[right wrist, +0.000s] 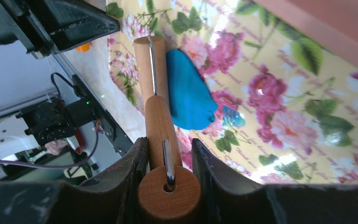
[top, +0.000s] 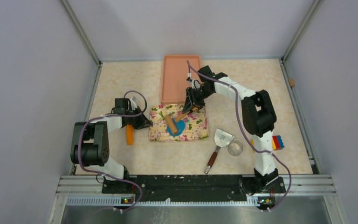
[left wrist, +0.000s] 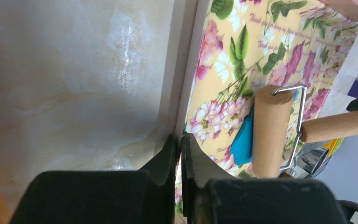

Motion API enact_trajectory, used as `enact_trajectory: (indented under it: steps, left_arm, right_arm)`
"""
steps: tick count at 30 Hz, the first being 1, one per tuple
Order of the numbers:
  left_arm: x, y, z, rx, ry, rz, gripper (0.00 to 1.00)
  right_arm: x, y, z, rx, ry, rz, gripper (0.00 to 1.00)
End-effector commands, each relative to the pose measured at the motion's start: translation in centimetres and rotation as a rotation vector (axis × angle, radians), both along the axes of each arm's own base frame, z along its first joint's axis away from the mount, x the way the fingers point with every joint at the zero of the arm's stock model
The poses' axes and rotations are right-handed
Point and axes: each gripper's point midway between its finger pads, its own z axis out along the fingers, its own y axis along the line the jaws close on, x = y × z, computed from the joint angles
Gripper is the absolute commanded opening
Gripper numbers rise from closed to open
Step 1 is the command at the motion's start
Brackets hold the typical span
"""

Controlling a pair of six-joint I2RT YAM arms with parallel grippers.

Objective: Roll out the dumpling wrappers from the dough

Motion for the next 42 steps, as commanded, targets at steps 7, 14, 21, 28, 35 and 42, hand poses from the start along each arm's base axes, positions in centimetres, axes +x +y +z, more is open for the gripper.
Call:
enact_trajectory:
  steps: [7,14,21,28,35,42]
  left_arm:
    - [0.8,0.6,-0.3,0.022,0.006,0.034,0.0]
    - [0.9,0.6,-0.2,0.014,0.004,0.037,0.0]
    - [1.2,0.4,0.3,0.007,-0.02,0.036,0.0]
    - [1.2,0.3,0.3,0.0,-0.021,0.03,0.0]
    - [1.2,0.3,0.4,0.002,-0.025,0.027,0.0]
    - [0.9,0.3,0.4,0.007,-0.02,0.022,0.0]
  right_arm:
    - [3.4,-14.0,-6.9,-0.485,-0.101,-0.118,0.0]
    - [4.8,-15.4,-5.8,-0.54,-0.205,-0.097,0.0]
    - [6.9,-12.0,5.4,-0.285,-0.47,-0.086,0.0]
    - [3.4,-7.5,11.4,-0.063,-0.579,0.048,0.0]
    - [2.0,-3.7,9.9,0.09,-0.348,-0.014,0.0]
    - [1.7,-1.7,7.1,0.15,-0.151,-0.057,0.0]
